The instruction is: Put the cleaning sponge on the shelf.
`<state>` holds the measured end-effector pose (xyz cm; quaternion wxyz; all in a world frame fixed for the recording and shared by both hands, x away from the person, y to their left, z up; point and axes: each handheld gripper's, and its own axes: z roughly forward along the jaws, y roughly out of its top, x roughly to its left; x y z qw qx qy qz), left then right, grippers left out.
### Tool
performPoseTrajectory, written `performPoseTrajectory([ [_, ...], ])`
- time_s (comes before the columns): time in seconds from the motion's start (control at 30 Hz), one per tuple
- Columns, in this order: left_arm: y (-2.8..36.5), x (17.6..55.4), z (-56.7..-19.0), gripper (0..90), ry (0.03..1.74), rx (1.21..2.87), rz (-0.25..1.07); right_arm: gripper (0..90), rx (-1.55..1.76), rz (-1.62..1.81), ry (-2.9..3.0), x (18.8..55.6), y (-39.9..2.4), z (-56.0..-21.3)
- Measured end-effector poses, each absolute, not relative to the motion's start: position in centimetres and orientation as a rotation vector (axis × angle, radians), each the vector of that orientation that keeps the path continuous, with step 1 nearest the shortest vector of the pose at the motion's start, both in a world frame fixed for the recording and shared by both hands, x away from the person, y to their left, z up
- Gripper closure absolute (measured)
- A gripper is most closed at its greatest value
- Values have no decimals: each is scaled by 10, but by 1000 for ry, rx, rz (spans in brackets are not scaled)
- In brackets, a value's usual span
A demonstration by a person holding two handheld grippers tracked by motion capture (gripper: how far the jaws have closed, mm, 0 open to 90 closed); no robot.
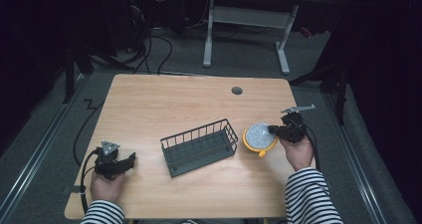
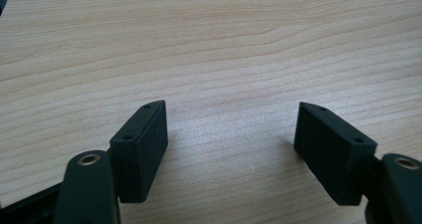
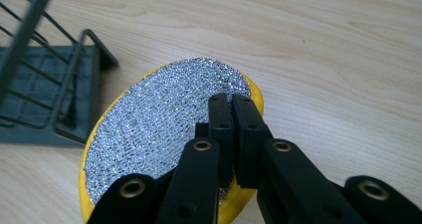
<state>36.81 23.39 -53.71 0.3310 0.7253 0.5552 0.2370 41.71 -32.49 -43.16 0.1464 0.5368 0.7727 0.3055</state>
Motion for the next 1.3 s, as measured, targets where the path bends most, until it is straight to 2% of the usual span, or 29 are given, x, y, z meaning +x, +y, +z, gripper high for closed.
performPoseTrajectory([
  [0.3,234,368,-537,297,1451,1892,615,886,1419,1005,2196,417,-311,-384],
  [0.57,234,368,-537,296,1451,1892,614,886,1276,1068,2227,424,-273,-356],
  [1.0,235,368,-537,294,1451,1891,614,884,1193,1133,2313,446,-211,-373],
  [1.3,234,368,-537,294,1451,1892,615,882,1167,1133,2354,450,-194,-391],
])
